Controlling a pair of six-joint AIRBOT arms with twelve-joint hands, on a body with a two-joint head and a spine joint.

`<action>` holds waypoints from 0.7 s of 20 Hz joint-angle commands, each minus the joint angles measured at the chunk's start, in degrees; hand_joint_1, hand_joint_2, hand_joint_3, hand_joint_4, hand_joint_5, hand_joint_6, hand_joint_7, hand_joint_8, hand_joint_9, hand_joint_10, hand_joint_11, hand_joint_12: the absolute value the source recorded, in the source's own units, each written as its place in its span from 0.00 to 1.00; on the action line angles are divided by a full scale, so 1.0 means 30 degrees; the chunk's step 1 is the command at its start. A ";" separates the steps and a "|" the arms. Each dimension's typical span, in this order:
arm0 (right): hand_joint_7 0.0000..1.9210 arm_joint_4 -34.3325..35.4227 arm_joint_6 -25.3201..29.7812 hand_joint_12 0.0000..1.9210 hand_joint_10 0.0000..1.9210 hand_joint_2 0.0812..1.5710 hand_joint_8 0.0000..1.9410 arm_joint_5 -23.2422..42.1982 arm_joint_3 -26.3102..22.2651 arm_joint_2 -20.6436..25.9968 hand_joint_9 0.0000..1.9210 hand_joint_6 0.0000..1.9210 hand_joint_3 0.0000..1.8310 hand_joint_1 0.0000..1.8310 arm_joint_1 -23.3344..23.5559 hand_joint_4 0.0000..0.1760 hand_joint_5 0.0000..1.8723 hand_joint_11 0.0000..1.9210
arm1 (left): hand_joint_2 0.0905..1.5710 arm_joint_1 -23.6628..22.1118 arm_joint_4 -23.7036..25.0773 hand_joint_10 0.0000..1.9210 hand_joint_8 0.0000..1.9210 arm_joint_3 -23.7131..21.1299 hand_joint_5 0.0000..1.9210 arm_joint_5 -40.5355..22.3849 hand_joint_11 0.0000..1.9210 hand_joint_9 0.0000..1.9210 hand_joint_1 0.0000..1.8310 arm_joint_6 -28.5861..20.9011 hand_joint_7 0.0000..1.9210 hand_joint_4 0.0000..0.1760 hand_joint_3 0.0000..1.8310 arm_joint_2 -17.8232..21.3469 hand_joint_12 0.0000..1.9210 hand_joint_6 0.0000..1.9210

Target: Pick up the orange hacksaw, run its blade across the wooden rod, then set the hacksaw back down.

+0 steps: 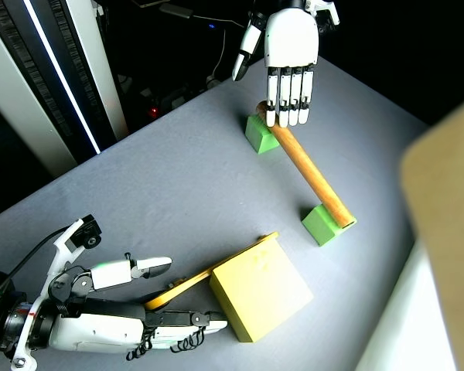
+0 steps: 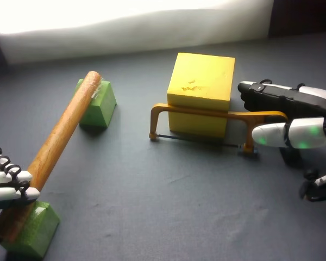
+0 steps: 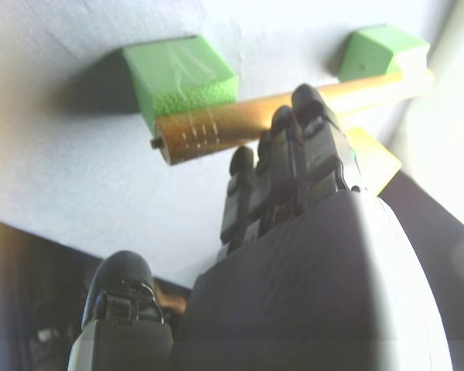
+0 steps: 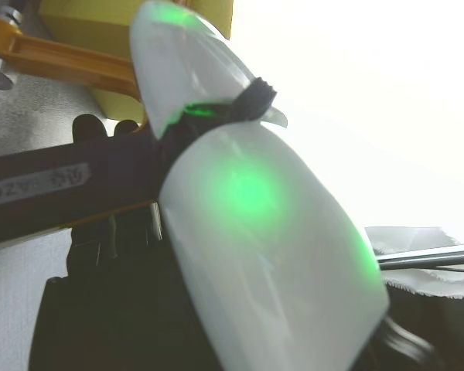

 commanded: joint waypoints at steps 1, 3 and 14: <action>0.05 0.0430 0.0071 0.39 0.00 0.72 0.00 0.1991 0.0033 -0.0026 0.06 0.00 0.00 0.64 0.0227 0.00 0.05 0.00 | 0.72 -0.0127 -0.0184 0.00 0.00 -0.0063 0.05 -0.0466 0.00 0.03 0.00 -0.0023 0.04 0.00 0.00 0.0043 0.14 0.00; 0.05 0.0704 -0.0130 0.41 0.00 0.73 0.00 0.1831 0.0031 -0.0228 0.07 0.00 0.00 0.65 0.0391 0.00 0.05 0.00 | 0.72 -0.0138 -0.0184 0.00 0.00 -0.0022 0.05 -0.0466 0.00 0.04 0.00 -0.0023 0.04 0.00 0.00 0.0043 0.16 0.00; 0.50 0.1334 -0.1232 0.67 0.67 0.71 0.55 0.1558 0.0020 -0.0625 0.50 0.49 0.00 0.75 0.0528 0.00 0.43 0.43 | 0.72 -0.0211 -0.0186 0.00 0.00 -0.0005 0.07 -0.0493 0.00 0.05 0.00 -0.0023 0.06 0.00 0.00 0.0037 0.16 0.00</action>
